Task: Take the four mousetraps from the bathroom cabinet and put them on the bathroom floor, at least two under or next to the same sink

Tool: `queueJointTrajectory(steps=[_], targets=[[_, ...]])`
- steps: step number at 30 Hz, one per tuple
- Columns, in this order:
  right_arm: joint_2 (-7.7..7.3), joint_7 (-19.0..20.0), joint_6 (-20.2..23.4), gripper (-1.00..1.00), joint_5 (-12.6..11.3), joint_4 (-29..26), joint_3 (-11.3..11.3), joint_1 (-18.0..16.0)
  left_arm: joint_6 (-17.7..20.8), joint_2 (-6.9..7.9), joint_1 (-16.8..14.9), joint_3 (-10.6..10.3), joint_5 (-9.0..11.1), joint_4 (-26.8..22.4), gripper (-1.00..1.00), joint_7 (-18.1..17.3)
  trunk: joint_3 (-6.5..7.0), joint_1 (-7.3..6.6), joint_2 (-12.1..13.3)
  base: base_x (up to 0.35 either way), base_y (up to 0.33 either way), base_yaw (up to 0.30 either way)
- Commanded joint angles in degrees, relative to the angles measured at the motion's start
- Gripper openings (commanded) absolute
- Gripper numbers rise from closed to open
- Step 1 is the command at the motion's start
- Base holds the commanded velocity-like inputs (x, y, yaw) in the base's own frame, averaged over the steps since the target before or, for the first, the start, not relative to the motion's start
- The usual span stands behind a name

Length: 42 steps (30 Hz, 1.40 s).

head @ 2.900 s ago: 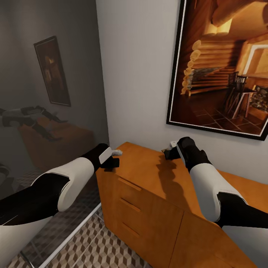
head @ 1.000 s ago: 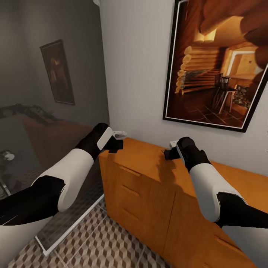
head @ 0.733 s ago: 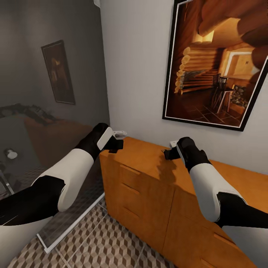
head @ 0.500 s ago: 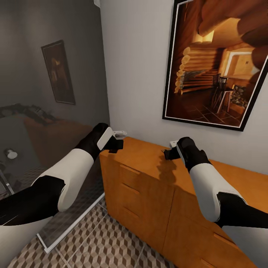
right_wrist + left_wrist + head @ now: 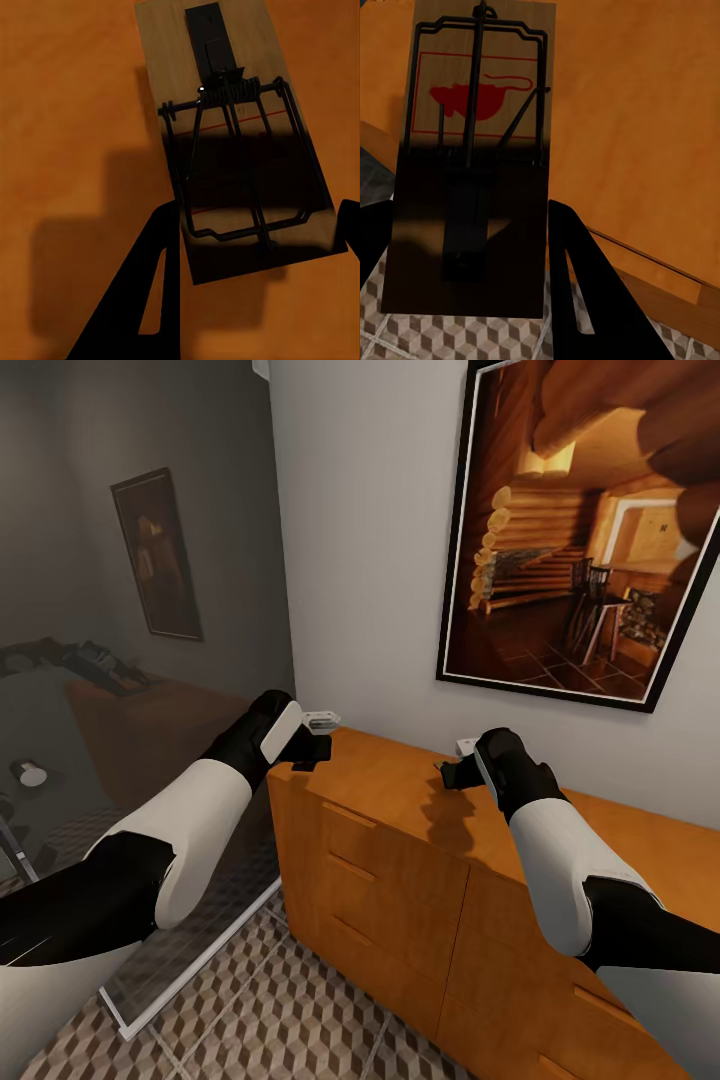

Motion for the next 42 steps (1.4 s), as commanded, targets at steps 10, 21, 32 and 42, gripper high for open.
queueJointTrajectory(steps=[10, 21, 32, 42], targets=[[-0.32, 0.32, 0.06, -1.0, 0.5, -0.08, -0.46, -0.04, 0.17, 0.0, -0.04, -0.16, 0.42, -0.05, -1.0, 0.42, -0.03, 0.0, -0.04, 0.0, 0.0, -0.005], [-0.58, 0.16, 0.06, -1.0, 0.46, -0.08, -0.46, -0.04, 0.17, 0.0, -0.04, -0.16, 0.4, -0.06, -1.0, 0.5, 0.51, 0.0, -0.04, 0.0, 0.0, -0.177], [-1.09, 0.22, 0.06, -1.0, 0.44, -0.08, -0.46, -0.05, 0.17, 0.0, -0.04, -0.24, 0.4, -0.05, -1.0, 0.5, 1.1, 0.0, -0.04, 0.0, 0.0, -0.213], [-2.29, 0.22, 0.13, -1.0, 0.44, -0.08, -0.46, -0.05, 0.17, 0.0, -0.04, -0.25, 0.4, -0.05, -1.0, 0.5, 1.66, 0.0, -0.04, 0.0, 0.0, -0.205]])
